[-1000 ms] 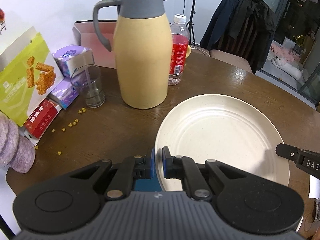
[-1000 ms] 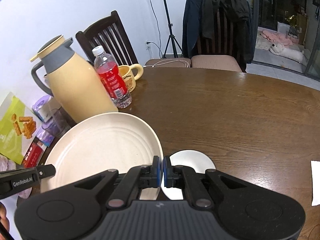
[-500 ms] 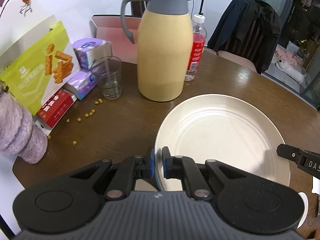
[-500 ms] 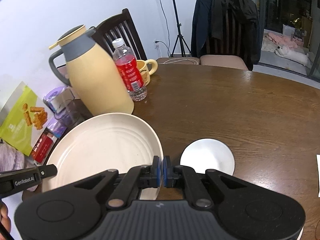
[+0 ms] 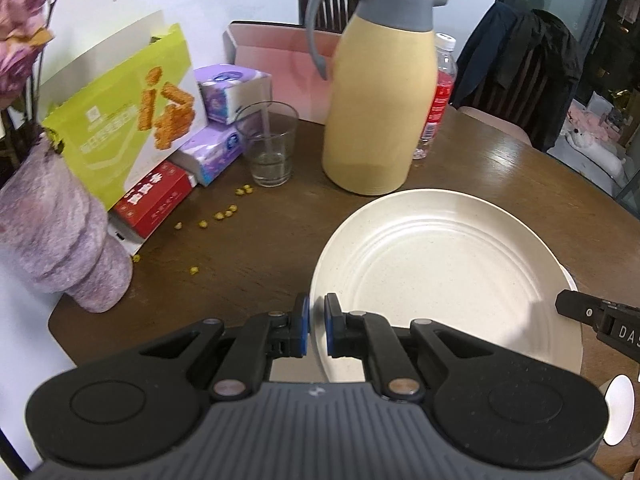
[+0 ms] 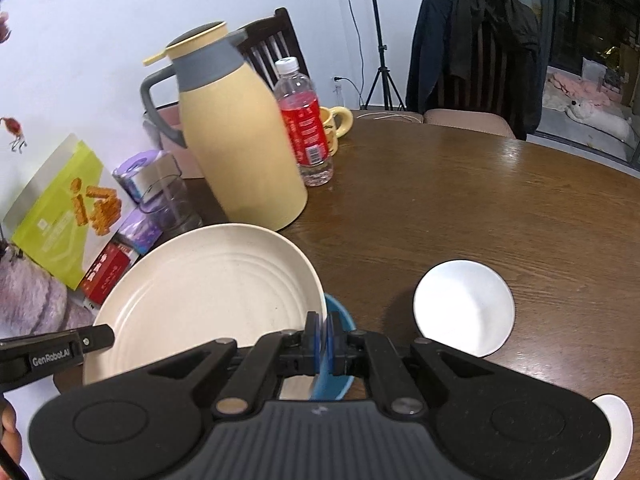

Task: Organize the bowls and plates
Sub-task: 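Carry the held cream plate back toward the plate stack beside the blue bowl, then lower the held cream plate onto the cream plate stack with both grippers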

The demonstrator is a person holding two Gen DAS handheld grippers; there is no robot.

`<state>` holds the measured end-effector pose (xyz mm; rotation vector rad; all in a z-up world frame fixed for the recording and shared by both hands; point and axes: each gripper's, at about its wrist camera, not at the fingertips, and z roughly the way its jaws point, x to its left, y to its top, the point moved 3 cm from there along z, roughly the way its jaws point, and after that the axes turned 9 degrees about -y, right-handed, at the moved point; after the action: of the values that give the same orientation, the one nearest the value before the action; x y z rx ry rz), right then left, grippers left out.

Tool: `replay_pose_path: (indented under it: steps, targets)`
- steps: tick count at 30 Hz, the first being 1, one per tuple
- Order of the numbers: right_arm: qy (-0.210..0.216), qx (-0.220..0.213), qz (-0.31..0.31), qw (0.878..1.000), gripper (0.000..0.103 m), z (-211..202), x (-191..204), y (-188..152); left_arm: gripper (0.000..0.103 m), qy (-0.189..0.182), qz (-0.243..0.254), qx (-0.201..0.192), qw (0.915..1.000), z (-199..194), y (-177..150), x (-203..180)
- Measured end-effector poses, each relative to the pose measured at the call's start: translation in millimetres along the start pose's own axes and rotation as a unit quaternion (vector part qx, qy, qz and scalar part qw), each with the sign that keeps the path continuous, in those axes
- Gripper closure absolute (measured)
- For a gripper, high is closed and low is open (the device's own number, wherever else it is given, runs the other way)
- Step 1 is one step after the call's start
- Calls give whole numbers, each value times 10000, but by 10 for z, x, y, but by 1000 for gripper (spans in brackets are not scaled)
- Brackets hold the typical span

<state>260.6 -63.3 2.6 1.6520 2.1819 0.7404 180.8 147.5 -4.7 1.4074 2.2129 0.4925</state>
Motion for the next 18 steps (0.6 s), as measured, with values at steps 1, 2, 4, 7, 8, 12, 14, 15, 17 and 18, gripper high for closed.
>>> replay_pose_path:
  steps: [1,2,4,7,8,12,14,15,17,18]
  targets:
    - [13,5,-5,10000,99,-2,31,-17,95,4,-17,0,10000,-11,-9,30]
    - [25,9,-8,10000,99,-5,60,-34,95,8,-27,-1,10000,-21,-19,59]
    - [48,18,-12,10000,99,-10,110,-70,95,24,-49,-8,10000,-46,-40,117]
    - [64,27,-28,10000,99,-11,182,-123,95,49,-58,-34,10000,-82,-69,187]
    - [68,33,-39,10000,99,-10,209,-139,95,57,-60,-43,10000,-93,-78,207]
    - [95,49,-66,9999,99,-6,298,-194,95,77,-88,-60,9999,-133,-126,306]
    - [98,49,-89,9999,99,-6,339,-231,95,85,-98,-72,9999,-149,-155,347]
    - [102,52,-102,9999,99,-5,358,-250,95,92,-103,-73,9999,-152,-166,368]
    - [106,53,-134,9998,99,-8,396,-284,95,106,-126,-64,9998,-156,-198,407]
    - [107,52,-158,9998,99,-11,419,-301,95,110,-138,-59,9998,-159,-217,427]
